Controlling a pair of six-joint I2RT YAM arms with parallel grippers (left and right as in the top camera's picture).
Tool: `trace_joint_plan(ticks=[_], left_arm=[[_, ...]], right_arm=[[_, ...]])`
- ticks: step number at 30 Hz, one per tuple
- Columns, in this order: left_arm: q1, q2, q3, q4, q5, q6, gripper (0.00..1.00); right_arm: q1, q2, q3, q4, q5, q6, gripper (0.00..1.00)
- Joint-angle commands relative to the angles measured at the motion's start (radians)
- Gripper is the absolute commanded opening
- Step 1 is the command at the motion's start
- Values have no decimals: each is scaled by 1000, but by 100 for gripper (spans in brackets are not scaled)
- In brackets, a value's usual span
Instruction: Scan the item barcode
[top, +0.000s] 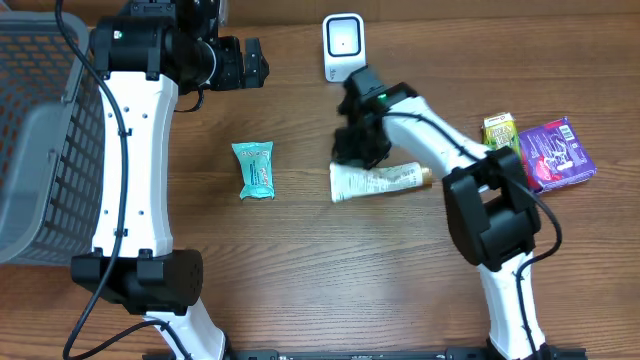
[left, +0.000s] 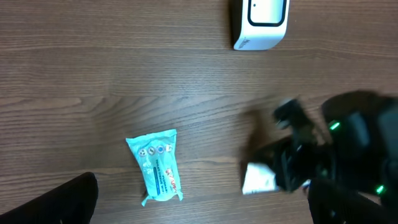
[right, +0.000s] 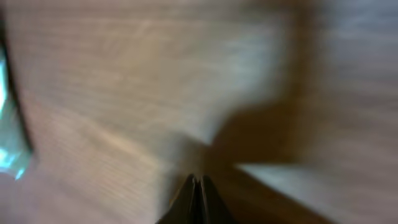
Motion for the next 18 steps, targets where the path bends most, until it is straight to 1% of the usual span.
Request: trace_joint_plan(ticks=[1,3,5,8,11,14,15,18], left_arm=[[-6,-3,12,1,5,14,100],[-6,-3,12,1,5,14,100],[-6,-3,12,1,5,14,100],[-6,-3,12,1,5,15,100],[-6,-3,12,1,5,14,100],[-6,-3,12,1,5,14,100],[-6,-3,12,1,5,14,100],[-6,-3,12,1,5,15,100]], right_arm=[[48,-15,-2,-68,-72,-17,4],[77,-39,-2,-125,-72,-34,4],[85,-76,-2,-140,-68,-33,4],[70,-187,-2,-132,-50,26,4],[39,-303,-2,-153,98,149,4],[-5,-402,-2,-236,315,299,4],[-21,-419,-2,-270,367,325,4],[-76,-435,-3,-376,409,365,4]])
